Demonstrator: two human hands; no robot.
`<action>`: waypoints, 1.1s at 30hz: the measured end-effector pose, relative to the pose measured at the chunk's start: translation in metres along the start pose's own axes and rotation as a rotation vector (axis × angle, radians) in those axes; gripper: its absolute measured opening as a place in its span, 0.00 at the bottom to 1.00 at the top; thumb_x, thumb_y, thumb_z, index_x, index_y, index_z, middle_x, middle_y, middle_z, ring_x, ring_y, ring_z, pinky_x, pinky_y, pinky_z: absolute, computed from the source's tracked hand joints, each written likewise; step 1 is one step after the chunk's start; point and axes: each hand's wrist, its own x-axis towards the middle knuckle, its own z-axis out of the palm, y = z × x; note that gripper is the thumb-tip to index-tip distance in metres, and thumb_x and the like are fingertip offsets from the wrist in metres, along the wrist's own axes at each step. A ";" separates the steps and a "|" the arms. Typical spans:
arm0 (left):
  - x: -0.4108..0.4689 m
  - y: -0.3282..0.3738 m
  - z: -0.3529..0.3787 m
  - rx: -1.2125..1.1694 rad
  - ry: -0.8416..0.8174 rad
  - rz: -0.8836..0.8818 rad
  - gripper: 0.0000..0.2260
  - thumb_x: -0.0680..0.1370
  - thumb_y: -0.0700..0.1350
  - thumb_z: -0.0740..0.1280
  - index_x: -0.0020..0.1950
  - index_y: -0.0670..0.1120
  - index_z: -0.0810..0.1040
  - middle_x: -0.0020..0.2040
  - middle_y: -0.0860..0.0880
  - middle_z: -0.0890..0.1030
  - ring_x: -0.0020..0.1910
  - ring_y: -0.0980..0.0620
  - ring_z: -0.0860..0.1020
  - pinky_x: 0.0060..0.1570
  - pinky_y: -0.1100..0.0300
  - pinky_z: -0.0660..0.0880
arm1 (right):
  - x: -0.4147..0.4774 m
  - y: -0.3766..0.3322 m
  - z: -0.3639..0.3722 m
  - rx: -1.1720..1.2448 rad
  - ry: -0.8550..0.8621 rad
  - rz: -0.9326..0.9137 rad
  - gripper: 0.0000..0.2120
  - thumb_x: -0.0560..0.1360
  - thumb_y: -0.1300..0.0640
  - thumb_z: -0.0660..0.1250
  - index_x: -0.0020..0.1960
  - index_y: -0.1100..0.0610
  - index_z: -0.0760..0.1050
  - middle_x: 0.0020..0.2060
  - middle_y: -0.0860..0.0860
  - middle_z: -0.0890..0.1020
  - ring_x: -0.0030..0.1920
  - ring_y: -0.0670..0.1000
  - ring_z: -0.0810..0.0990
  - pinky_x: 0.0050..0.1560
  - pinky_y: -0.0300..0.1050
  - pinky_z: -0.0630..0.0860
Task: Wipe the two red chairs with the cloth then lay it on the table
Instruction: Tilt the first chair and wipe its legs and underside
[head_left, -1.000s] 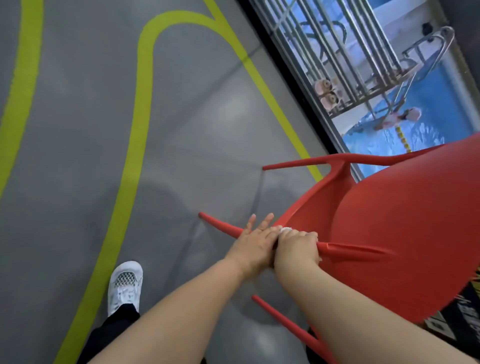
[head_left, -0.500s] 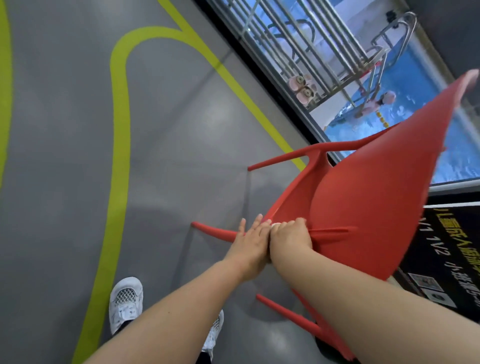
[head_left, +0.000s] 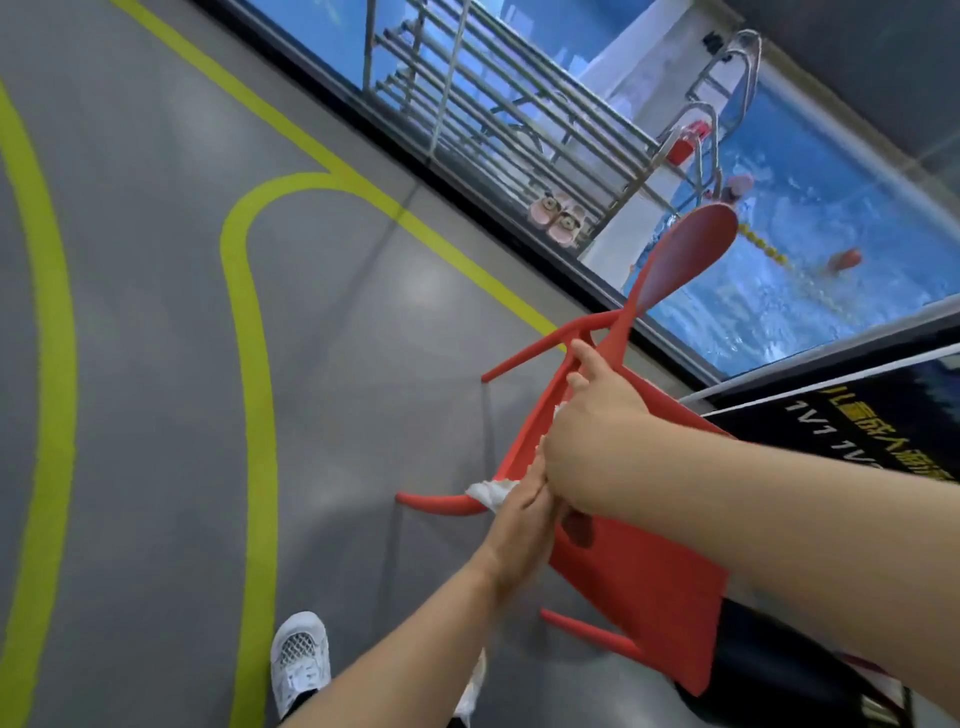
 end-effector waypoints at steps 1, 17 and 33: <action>0.001 0.011 -0.002 -0.078 -0.016 -0.029 0.14 0.80 0.34 0.52 0.52 0.21 0.67 0.37 0.44 0.74 0.33 0.64 0.73 0.38 0.72 0.70 | -0.005 0.010 0.002 0.029 0.041 -0.008 0.25 0.79 0.43 0.48 0.72 0.51 0.62 0.74 0.53 0.63 0.76 0.59 0.50 0.72 0.63 0.33; 0.136 0.129 -0.043 -0.232 0.004 -0.181 0.12 0.81 0.42 0.53 0.51 0.51 0.75 0.44 0.46 0.78 0.43 0.50 0.75 0.40 0.59 0.72 | 0.029 0.174 0.092 0.531 0.970 0.035 0.16 0.80 0.54 0.51 0.60 0.50 0.74 0.59 0.45 0.78 0.69 0.51 0.64 0.71 0.60 0.29; 0.233 0.213 0.027 0.927 0.304 0.292 0.06 0.78 0.43 0.59 0.51 0.44 0.73 0.50 0.44 0.80 0.51 0.40 0.77 0.37 0.53 0.66 | 0.045 0.215 0.201 1.614 1.462 0.303 0.14 0.76 0.67 0.59 0.58 0.61 0.77 0.54 0.58 0.82 0.55 0.56 0.78 0.48 0.35 0.65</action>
